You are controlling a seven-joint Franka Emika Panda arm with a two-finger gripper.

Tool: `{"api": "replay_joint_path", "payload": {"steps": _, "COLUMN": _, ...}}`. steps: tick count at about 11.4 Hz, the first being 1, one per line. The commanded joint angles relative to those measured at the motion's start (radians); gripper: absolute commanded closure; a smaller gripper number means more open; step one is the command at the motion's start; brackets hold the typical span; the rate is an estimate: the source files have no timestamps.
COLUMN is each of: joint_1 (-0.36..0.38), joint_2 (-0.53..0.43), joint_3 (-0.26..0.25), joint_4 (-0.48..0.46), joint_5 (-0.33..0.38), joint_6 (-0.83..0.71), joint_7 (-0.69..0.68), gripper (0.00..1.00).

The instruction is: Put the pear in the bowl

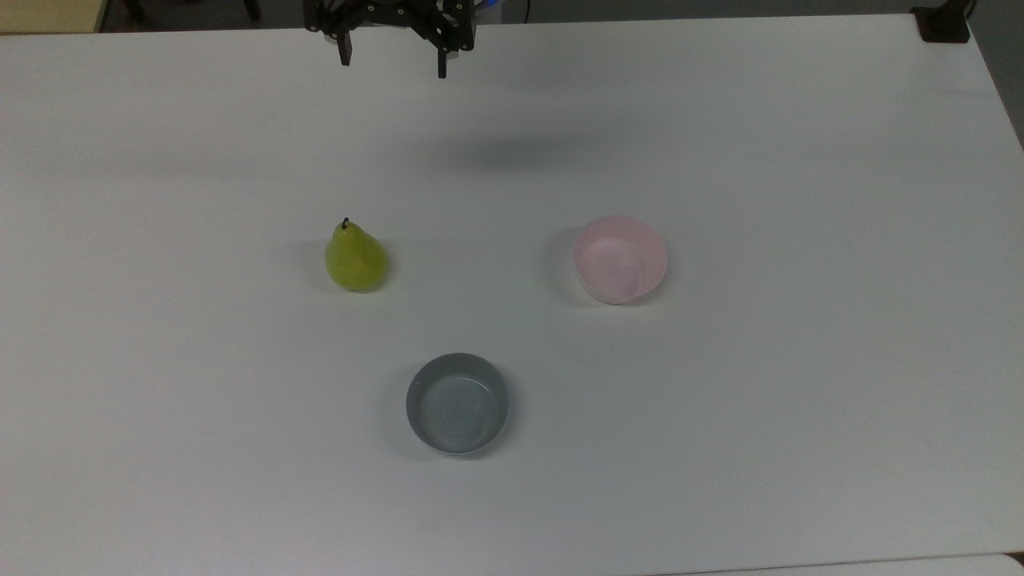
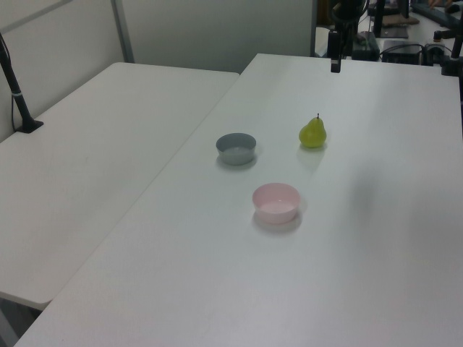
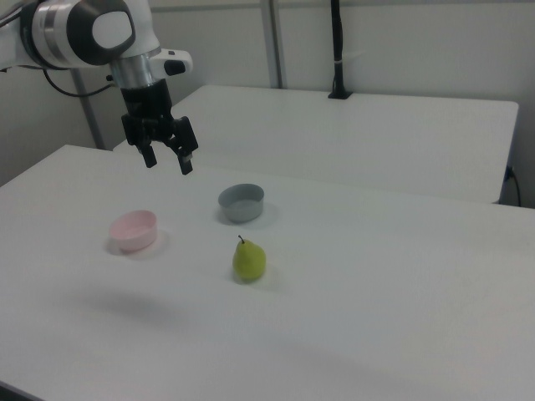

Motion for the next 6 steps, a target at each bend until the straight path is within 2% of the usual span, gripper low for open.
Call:
{"api": "replay_joint_path", "payload": {"steps": 1, "joint_1": -0.004, "joint_2": -0.016, "joint_3": -0.008, "joint_4": -0.006, "joint_5": 0.022, "joint_6": -0.026, "joint_7": -0.029, "gripper": 0.00}}
{"api": "replay_joint_path", "payload": {"steps": 6, "joint_1": -0.010, "joint_2": -0.016, "joint_3": -0.008, "joint_4": -0.006, "joint_5": 0.020, "joint_6": -0.026, "joint_7": -0.029, "gripper": 0.00}}
